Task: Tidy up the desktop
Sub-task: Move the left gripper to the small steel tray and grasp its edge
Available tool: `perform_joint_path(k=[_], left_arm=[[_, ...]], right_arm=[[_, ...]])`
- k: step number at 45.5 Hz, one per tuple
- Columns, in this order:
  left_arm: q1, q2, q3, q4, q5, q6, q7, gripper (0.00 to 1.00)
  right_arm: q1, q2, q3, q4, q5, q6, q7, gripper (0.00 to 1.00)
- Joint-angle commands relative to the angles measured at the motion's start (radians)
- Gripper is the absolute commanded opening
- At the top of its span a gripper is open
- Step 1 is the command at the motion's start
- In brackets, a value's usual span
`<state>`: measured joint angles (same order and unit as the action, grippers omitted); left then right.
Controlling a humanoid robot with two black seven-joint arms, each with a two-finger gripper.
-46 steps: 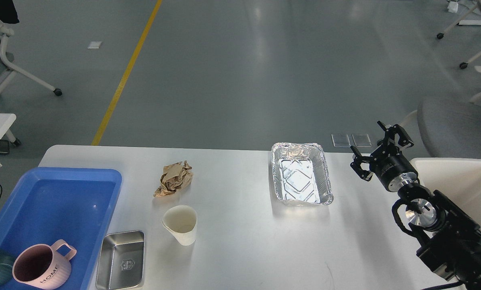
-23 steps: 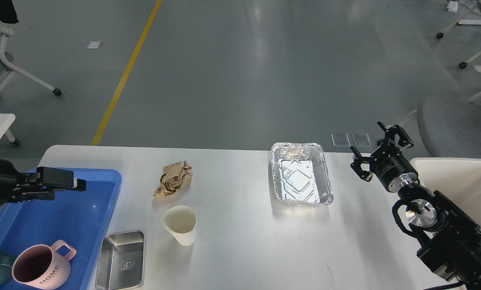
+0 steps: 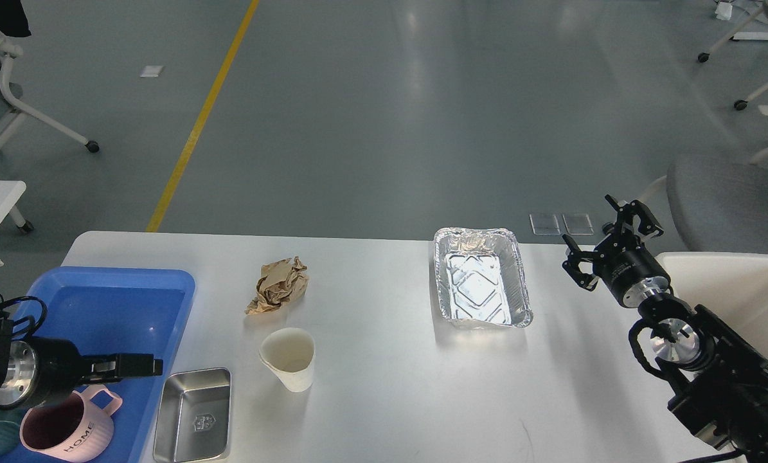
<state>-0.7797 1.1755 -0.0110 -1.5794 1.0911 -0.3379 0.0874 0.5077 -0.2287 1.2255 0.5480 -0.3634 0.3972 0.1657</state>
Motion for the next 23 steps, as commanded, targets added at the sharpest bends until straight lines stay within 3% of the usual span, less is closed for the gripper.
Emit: perform_joint_path(k=[1,15,23], left_arm=[[0.034,-0.022,-0.001,0.002,0.004,0.052,-0.002,0.88],[0.137,-0.073,0.002,0.03,0.015,0.154,0.0,0.85],[0.189,-0.109,0.002,0.062,0.09,0.224,0.0,0.79]], right_arm=[[-0.001,0.002,-0.001,0.003,0.0,0.0,0.0,1.0],[-0.003,0.0,-0.001,0.001,0.0,0.0,0.0,1.0],[-0.003,0.0,-0.001,0.001,0.0,0.0,0.0,1.0]])
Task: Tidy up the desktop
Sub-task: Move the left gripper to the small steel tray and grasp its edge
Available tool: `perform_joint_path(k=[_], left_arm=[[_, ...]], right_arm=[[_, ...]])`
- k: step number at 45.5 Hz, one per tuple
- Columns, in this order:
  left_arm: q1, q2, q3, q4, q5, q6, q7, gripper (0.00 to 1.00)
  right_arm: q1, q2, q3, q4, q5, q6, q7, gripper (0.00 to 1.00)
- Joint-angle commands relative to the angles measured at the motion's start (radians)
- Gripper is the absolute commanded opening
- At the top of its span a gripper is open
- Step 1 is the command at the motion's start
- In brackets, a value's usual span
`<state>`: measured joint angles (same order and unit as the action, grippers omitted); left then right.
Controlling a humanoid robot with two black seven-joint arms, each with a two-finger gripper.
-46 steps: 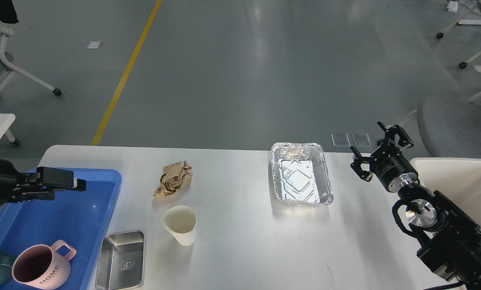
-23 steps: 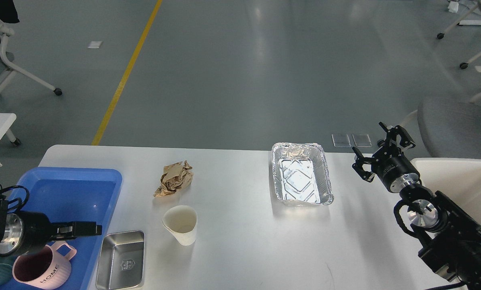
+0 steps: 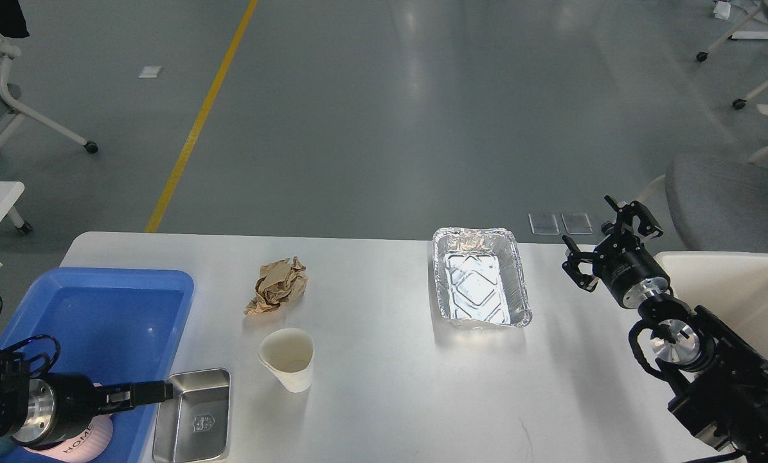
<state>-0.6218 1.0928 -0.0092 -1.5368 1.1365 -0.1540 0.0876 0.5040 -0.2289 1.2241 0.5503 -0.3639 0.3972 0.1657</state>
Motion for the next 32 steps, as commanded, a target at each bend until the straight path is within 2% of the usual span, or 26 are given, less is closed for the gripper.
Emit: perform_joint_path(k=[1,10,32], left_arm=[[0.036,-0.031,-0.001,0.026,0.051,0.047,0.0,0.78],[0.053,-0.068,-0.002,0.05,0.057,0.117,-0.002,0.76],[0.05,-0.065,-0.005,0.043,0.055,0.12,-0.003,0.76]], right_arm=[[-0.001,0.002,0.0,-0.001,-0.001,0.0,0.0,1.0],[-0.001,0.003,-0.001,0.0,0.0,-0.001,0.0,1.0],[-0.001,0.005,-0.001,0.0,0.0,-0.001,0.0,1.0]])
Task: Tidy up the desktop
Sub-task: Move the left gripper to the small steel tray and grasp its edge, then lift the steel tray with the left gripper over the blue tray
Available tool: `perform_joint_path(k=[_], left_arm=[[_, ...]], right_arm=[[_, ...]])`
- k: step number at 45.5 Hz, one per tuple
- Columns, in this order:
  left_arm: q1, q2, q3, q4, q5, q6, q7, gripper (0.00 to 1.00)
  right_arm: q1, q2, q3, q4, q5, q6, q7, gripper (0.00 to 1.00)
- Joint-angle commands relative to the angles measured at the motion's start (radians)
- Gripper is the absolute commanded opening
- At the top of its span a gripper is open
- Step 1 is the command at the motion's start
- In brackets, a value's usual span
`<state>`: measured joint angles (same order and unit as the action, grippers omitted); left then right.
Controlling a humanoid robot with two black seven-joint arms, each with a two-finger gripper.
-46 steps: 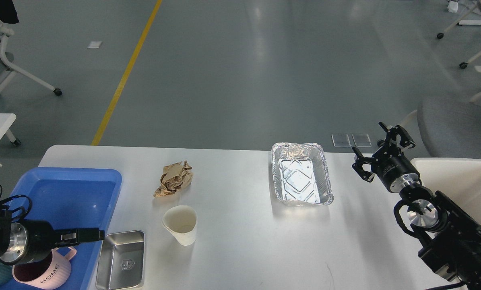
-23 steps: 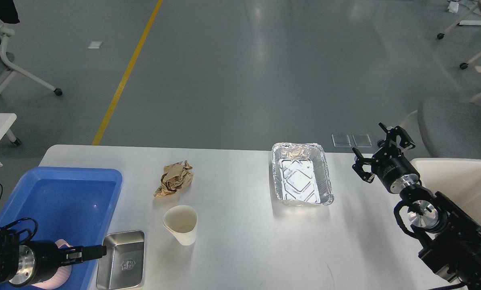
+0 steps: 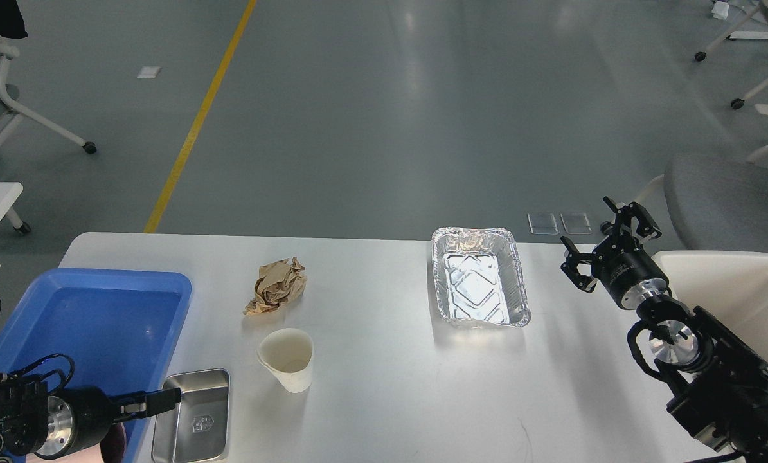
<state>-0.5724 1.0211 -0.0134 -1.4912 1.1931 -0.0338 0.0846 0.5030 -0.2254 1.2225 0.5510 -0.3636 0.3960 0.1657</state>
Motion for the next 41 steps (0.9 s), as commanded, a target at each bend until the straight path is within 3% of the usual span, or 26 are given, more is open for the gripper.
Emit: perform_joint_path(k=[1,9,14,17,22,30,41], left_arm=[[0.0,0.007,0.0,-0.003,-0.001,0.0,0.0,0.76],[0.005,0.002,0.003,0.002,-0.001,0.0,0.0,0.72],[0.011,-0.007,0.003,0.003,-0.001,0.0,0.001,0.58],[0.019,-0.01,0.003,0.003,-0.003,-0.001,0.003,0.41],[0.02,-0.015,0.003,0.003,-0.001,-0.006,0.003,0.33],[0.035,-0.018,0.004,0.003,-0.003,-0.009,0.001,0.24],[0.052,-0.018,0.003,0.005,-0.003,-0.009,0.0,0.23]], right_arm=[[0.0,0.001,0.0,0.0,0.0,0.0,0.0,1.0],[0.002,0.001,0.0,0.0,0.0,0.0,0.0,1.0],[0.0,0.0,0.0,0.0,0.0,0.0,0.0,1.0],[0.0,0.0,0.0,0.0,0.0,0.0,0.0,1.0],[0.0,-0.002,-0.001,0.0,0.0,0.0,0.0,1.0],[0.003,-0.003,0.0,0.0,0.0,0.0,0.0,1.0],[0.003,-0.006,-0.001,-0.002,0.0,0.0,-0.002,1.0]])
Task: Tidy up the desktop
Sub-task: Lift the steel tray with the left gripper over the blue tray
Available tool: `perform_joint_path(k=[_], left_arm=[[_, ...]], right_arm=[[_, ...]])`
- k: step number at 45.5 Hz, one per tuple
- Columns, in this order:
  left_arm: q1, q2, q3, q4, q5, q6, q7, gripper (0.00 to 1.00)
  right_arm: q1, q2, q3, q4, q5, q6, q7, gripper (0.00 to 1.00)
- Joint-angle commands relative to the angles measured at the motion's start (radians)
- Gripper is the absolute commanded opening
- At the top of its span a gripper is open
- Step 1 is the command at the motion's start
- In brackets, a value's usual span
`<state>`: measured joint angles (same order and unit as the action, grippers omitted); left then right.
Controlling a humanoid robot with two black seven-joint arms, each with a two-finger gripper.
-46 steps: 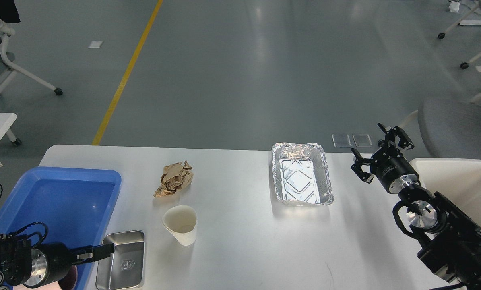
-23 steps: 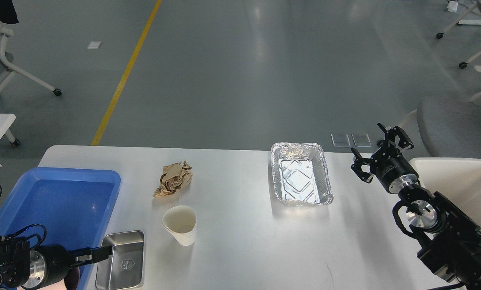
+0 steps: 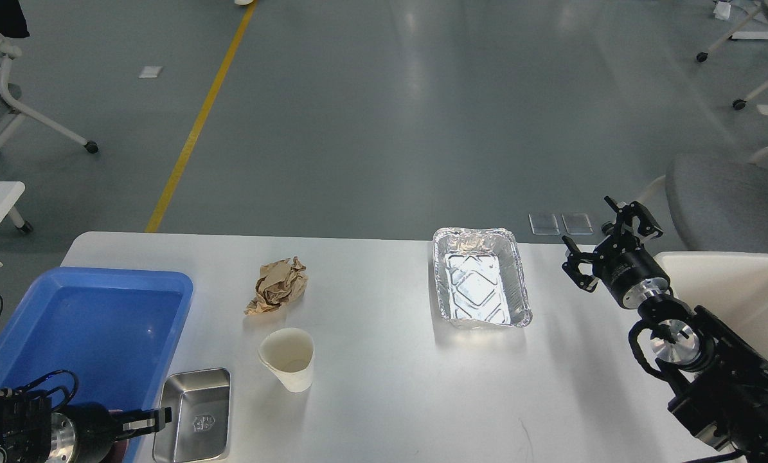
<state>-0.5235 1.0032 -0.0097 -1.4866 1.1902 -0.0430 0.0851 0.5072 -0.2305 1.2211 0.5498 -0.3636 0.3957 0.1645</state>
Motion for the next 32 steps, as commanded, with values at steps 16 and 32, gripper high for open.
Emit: perform_joint_path(k=[16,32], left_arm=[[0.0,0.002,-0.003,-0.001,0.002,-0.008,-0.019,0.0],[-0.023,0.092,-0.022,-0.043,0.0,-0.015,-0.131,0.0]], right_arm=[[-0.003,-0.001,0.0,-0.001,0.0,0.0,0.001,1.0],[-0.003,-0.001,0.0,-0.001,0.0,0.0,0.0,1.0]])
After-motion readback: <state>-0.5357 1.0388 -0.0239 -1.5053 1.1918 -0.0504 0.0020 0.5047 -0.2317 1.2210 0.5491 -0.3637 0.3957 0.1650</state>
